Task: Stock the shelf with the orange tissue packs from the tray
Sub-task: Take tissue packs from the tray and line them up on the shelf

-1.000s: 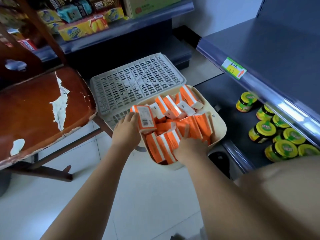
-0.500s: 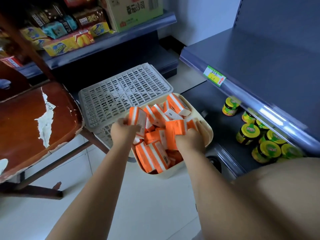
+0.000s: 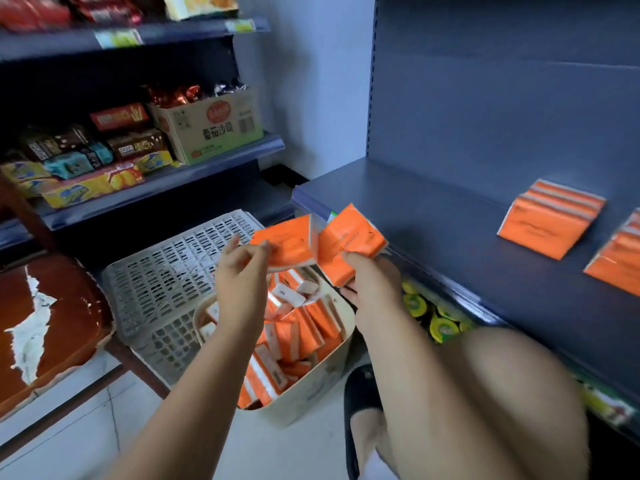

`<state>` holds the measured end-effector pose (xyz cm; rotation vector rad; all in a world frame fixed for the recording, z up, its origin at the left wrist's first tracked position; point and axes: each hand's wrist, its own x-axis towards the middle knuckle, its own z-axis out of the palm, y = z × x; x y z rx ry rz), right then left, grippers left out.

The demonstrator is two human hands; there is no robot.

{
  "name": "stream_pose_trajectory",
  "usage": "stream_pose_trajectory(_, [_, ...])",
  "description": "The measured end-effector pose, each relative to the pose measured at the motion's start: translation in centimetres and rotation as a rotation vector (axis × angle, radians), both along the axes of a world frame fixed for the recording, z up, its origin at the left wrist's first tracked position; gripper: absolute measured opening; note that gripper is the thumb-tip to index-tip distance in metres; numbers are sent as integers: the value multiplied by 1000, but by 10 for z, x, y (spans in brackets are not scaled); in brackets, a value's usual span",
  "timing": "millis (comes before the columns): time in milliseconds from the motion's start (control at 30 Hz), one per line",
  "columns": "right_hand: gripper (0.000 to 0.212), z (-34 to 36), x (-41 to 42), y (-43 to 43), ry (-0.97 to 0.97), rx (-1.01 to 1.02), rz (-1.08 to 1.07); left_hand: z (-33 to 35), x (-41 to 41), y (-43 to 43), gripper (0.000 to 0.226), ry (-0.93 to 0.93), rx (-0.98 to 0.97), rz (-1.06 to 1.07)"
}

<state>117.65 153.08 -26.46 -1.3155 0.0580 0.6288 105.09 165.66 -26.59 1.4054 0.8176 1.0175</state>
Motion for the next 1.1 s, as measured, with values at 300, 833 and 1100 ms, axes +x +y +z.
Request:
stream_pose_trajectory(300, [11, 57, 40, -115, -175, 126, -130, 62, 80, -82, 67, -98, 31, -359])
stream_pose_trajectory(833, [24, 90, 68, -445, -551, -235, -480, 82, 204, -306, 45, 167, 41, -1169])
stream_pose_trajectory(1100, [16, 67, 53, -547, -769, -902, -587, 29, 217, -367, 55, 303, -299, -1362])
